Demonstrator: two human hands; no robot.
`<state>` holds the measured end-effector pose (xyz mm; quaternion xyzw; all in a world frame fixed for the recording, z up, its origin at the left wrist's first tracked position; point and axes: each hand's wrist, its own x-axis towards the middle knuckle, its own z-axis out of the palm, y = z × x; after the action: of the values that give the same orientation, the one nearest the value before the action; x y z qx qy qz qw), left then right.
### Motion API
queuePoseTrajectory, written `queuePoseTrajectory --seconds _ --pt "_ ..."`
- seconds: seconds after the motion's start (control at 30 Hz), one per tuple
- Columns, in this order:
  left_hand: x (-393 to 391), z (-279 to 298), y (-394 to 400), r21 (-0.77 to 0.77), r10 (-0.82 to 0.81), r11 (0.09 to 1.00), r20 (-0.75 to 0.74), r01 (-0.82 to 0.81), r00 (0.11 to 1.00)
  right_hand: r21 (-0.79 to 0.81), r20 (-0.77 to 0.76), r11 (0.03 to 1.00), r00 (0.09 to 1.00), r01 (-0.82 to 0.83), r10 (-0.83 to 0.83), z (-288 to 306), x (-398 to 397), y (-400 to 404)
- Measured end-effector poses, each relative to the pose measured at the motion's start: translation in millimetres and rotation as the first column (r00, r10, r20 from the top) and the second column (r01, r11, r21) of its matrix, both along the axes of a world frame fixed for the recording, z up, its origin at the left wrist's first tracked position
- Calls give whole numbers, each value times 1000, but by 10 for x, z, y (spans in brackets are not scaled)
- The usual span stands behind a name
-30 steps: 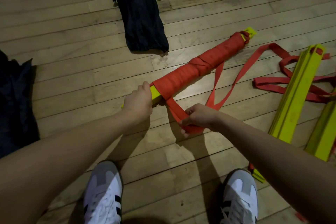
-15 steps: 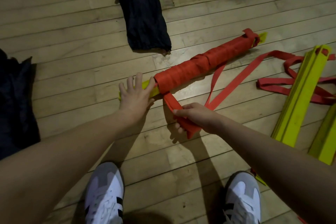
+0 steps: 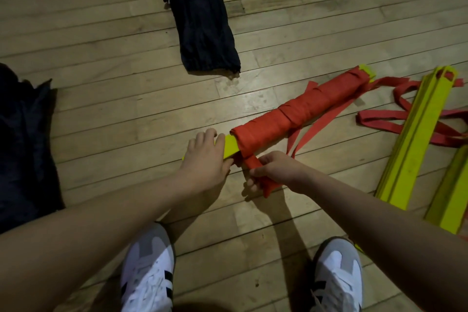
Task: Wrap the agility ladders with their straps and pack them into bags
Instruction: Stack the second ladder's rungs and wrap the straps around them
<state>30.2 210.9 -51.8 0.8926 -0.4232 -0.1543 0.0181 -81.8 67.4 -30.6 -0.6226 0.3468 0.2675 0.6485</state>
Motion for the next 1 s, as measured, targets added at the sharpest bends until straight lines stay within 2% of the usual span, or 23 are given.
queuePoseTrajectory --seconds 0.17,0.33,0.57,0.67,0.73,0.8,0.87,0.93,1.0 --pt "-14 28 -54 28 49 999 -122 -46 991 -8 43 1000 999 -18 19 28 -22 9" --pt "218 32 -27 -100 77 990 -224 -102 972 42 22 999 999 34 -35 62 -1 -62" --pt "358 115 -30 -229 144 953 -233 -198 962 38 -45 998 997 -59 61 89 -25 -86" --pt "360 98 -30 -252 227 932 -159 -261 961 22 -24 999 999 -48 48 69 -56 -61" --pt "360 115 -77 -179 252 950 -37 -254 967 -20 30 1000 999 -16 17 96 3 -62" --pt "319 124 -147 -29 159 987 157 -156 975 -57 59 998 998 21 -18 137 115 -71" --pt "285 116 -187 50 25 998 290 -42 957 -50 50 996 996 70 -68 169 228 -63" --pt "277 74 -169 76 -68 996 341 45 938 16 17 992 992 123 -123 193 279 -28" --pt "250 -21 -105 91 -140 989 277 119 951 77 -8 987 990 142 -141 191 261 14"
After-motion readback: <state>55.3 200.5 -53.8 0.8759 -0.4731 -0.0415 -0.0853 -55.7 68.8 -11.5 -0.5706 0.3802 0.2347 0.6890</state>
